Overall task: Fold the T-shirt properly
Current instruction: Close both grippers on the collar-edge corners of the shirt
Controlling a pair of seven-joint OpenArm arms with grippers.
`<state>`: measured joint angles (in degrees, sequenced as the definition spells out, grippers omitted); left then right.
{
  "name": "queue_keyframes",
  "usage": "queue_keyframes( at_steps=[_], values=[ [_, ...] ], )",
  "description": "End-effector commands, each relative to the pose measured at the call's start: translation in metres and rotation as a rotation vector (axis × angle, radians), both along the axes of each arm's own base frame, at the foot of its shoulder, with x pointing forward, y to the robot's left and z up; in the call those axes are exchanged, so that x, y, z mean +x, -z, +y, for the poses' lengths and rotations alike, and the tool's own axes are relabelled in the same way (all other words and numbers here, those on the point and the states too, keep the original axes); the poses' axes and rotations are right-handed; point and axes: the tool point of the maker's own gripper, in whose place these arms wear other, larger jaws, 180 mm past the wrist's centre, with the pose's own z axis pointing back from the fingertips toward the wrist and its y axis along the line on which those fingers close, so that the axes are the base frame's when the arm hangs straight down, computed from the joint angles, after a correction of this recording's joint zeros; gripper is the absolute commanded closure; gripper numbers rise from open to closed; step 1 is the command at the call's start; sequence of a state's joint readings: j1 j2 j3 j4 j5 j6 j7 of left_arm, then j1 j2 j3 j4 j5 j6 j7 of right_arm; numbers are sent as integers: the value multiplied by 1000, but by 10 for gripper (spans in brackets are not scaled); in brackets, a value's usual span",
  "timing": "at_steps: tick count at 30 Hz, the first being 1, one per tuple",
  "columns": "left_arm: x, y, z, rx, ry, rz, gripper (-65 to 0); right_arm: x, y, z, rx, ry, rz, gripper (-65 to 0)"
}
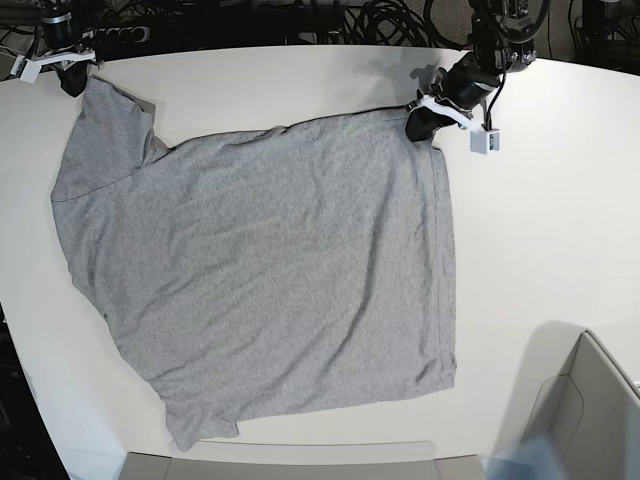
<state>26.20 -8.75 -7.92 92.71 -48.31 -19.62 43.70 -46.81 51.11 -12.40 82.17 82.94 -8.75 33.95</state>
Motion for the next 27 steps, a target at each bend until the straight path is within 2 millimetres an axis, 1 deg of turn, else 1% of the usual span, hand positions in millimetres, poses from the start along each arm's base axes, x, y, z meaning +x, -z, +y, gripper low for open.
queue_keyframes(
  at_steps=[1, 5, 7, 10, 12, 14, 16, 19, 21, 25, 27],
  values=[
    [-10, 6, 3, 26, 24, 46, 0, -28, 24, 8, 61, 1, 173, 0],
    [-10, 6, 2, 25, 27, 46, 0, -31, 25, 10, 69, -3, 179, 0],
    [-10, 6, 2, 25, 27, 46, 0, -38, 25, 10, 68, -1, 192, -54],
    [-10, 6, 2, 26, 27, 46, 0, -39, 25, 10, 71, 5, 189, -168],
    [-9, 6, 2, 26, 27, 45, 0, -39, 23, 11, 88, 4, 176, -203],
    [-9, 6, 2, 26, 27, 45, 0, -37, 19, 18, 143, 8, 131, -204],
    [-9, 6, 2, 26, 27, 45, 0, -27, 10, 30, 217, 30, 46, -201],
    [-10, 6, 5, 39, 42, 46, 0, -16, -7, 33, 291, 91, -83, -201],
    [-10, 6, 6, 40, 43, 46, 0, -11, -14, 34, 324, 112, -144, -201],
    [-10, 6, 6, 42, 44, 46, 0, -8, -15, 33, 329, 99, -149, -201],
    [-10, 6, 6, 42, 44, 46, 0, 0, -14, 39, 350, 82, -147, -201]
  ],
)
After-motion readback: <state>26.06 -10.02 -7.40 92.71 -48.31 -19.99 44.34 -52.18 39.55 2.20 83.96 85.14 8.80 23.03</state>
